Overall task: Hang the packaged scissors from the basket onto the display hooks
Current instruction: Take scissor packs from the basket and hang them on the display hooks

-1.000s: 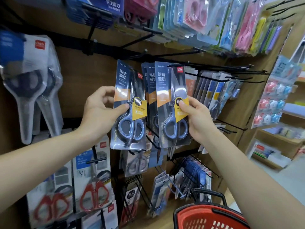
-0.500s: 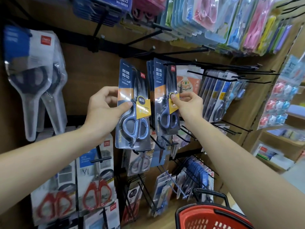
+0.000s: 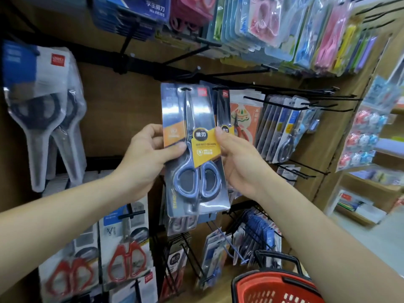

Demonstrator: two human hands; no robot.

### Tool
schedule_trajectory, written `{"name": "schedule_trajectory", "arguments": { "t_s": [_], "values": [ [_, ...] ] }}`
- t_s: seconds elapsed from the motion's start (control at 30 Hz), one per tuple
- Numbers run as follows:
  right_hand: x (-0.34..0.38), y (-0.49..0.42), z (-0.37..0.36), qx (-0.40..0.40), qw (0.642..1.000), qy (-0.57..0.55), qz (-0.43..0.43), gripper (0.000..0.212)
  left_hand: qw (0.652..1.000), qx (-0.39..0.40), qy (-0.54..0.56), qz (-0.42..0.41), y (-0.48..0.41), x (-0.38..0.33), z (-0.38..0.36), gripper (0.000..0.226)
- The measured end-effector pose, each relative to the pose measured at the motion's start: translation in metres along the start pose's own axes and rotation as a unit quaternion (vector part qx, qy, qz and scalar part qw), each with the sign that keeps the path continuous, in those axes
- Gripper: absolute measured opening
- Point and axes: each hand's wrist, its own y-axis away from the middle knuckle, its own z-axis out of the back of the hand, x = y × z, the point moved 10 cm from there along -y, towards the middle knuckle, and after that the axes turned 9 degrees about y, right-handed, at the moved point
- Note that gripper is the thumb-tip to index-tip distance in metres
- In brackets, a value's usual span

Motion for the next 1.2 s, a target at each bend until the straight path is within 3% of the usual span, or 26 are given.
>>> {"name": "schedule_trajectory", "arguments": {
  "t_s": [0.17,0.3,0.37,0.47,0.5,0.63,0.9,1.07,1.2],
  "values": [
    [-0.002,0.017,0.035,-0.032,0.999,-0.014,0.021,0.038,0.993,0.089,-0.077,0.013,0.004,0.001,-0.036,0.038],
    [0.003,0.031,0.082,-0.107,0.993,0.008,0.053,0.034,0.993,0.017,-0.121,-0.005,-0.021,0.002,-0.039,0.024],
    [0.011,0.039,0.105,-0.153,0.984,0.054,0.074,0.031,0.982,-0.009,-0.188,-0.026,-0.041,0.006,-0.039,0.036],
    [0.014,0.047,0.128,-0.18,0.977,0.072,0.09,0.03,0.959,-0.014,-0.284,-0.02,-0.065,0.015,-0.044,0.082],
    [0.013,0.048,0.135,-0.188,0.975,0.07,0.092,0.031,0.955,-0.013,-0.295,-0.015,-0.073,0.02,-0.046,0.088],
    [0.017,0.048,0.146,-0.198,0.972,0.055,0.111,0.033,0.945,-0.061,-0.318,-0.049,-0.091,0.022,-0.046,0.07],
    [0.025,0.032,0.143,-0.217,0.969,0.039,0.114,0.034,0.981,-0.067,-0.183,0.005,-0.101,0.042,-0.04,0.063],
    [0.019,0.02,0.135,-0.215,0.969,0.063,0.107,0.031,0.956,-0.061,-0.288,-0.016,-0.098,0.04,-0.038,0.05],
    [0.014,0.004,0.133,-0.247,0.961,0.09,0.082,0.035,0.962,-0.06,-0.268,-0.012,-0.093,0.04,-0.039,0.048]
  ]
}}
